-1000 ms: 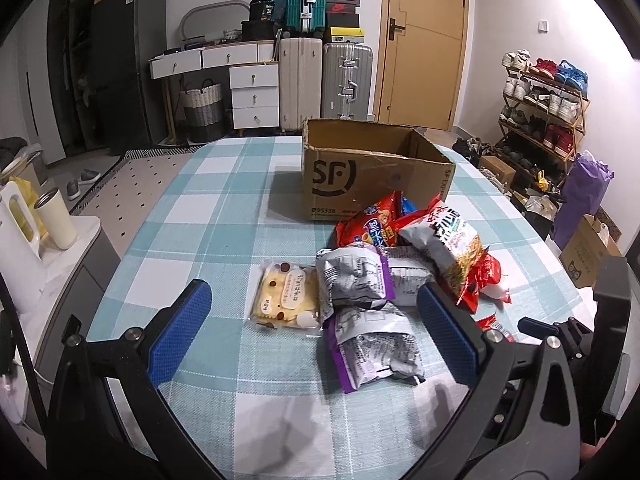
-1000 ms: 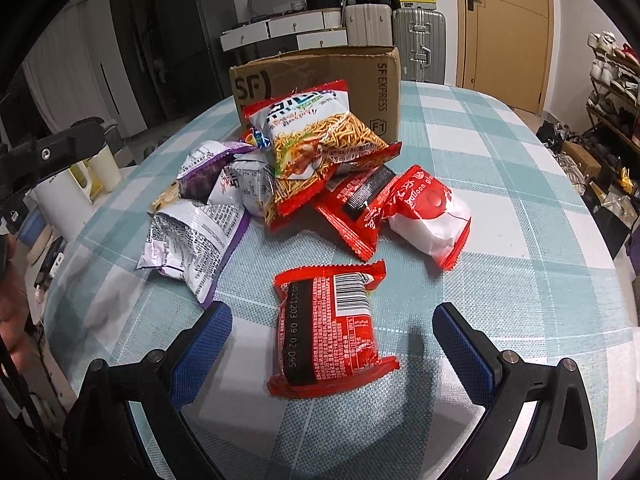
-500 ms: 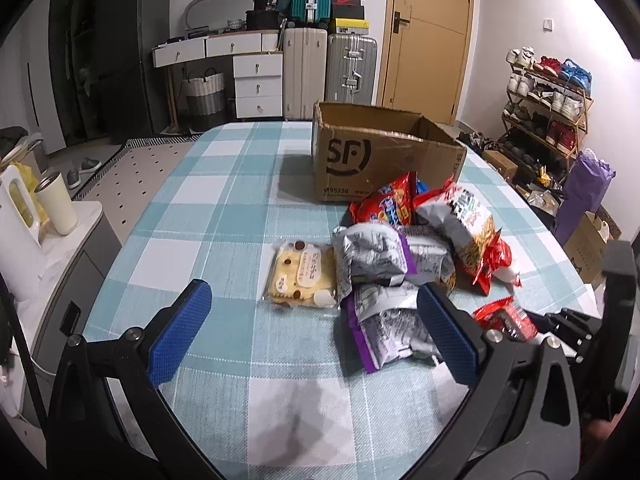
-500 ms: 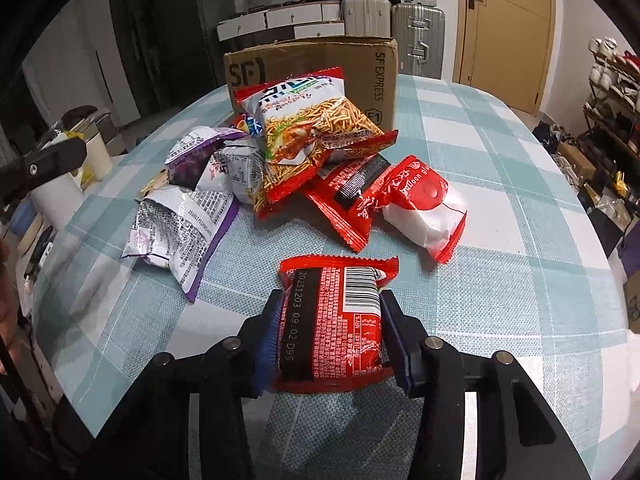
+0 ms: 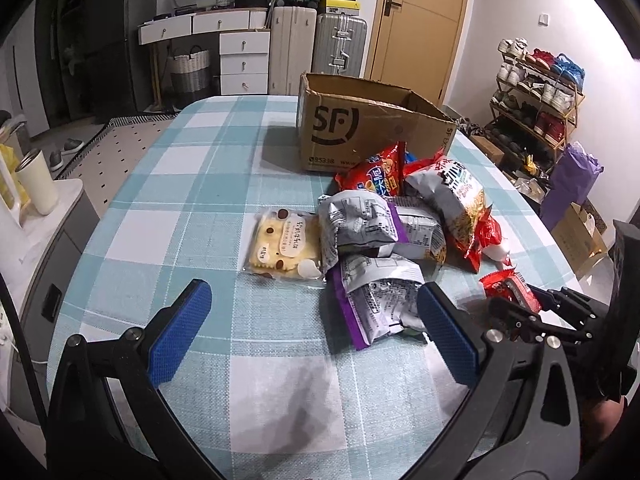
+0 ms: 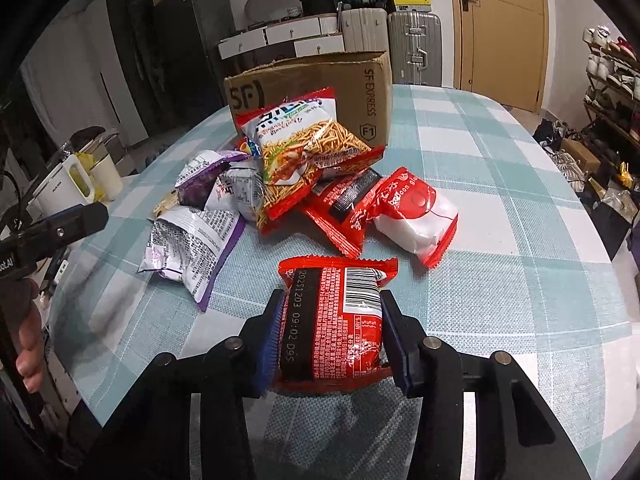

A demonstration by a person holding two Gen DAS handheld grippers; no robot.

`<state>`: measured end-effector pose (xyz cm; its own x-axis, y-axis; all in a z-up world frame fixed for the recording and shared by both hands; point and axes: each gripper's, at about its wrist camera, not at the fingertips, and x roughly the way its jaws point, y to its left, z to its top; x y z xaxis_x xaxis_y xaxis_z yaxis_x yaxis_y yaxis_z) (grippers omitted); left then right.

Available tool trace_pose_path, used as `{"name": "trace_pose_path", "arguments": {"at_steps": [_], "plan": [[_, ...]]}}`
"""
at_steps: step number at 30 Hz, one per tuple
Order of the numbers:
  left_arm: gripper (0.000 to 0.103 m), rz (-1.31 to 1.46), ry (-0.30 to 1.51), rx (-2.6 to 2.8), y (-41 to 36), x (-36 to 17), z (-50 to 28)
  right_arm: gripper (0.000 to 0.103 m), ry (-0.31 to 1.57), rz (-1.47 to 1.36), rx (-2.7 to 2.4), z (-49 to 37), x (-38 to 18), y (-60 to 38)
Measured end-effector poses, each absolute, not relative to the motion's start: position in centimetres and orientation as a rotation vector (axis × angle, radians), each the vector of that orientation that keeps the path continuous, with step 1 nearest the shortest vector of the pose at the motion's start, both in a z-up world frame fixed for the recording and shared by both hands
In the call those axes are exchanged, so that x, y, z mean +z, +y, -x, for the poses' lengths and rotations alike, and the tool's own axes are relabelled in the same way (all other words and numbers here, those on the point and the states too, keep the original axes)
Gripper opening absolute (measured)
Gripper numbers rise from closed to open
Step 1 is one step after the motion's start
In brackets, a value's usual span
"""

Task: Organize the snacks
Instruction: 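Grasp the white-and-purple chip bag with the left tool while the right holds the wafer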

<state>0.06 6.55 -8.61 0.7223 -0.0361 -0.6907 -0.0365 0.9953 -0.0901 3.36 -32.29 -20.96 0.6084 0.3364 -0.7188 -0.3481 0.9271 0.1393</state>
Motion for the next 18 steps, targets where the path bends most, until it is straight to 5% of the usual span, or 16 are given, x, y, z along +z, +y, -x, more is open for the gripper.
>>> {"name": "trace_pose_path", "arguments": {"at_steps": [18], "plan": [[0.102,0.092,0.847,-0.047,3.7,-10.7,-3.1,0.046,0.797,-0.009,0.41,-2.4,-20.9,-32.9]]}}
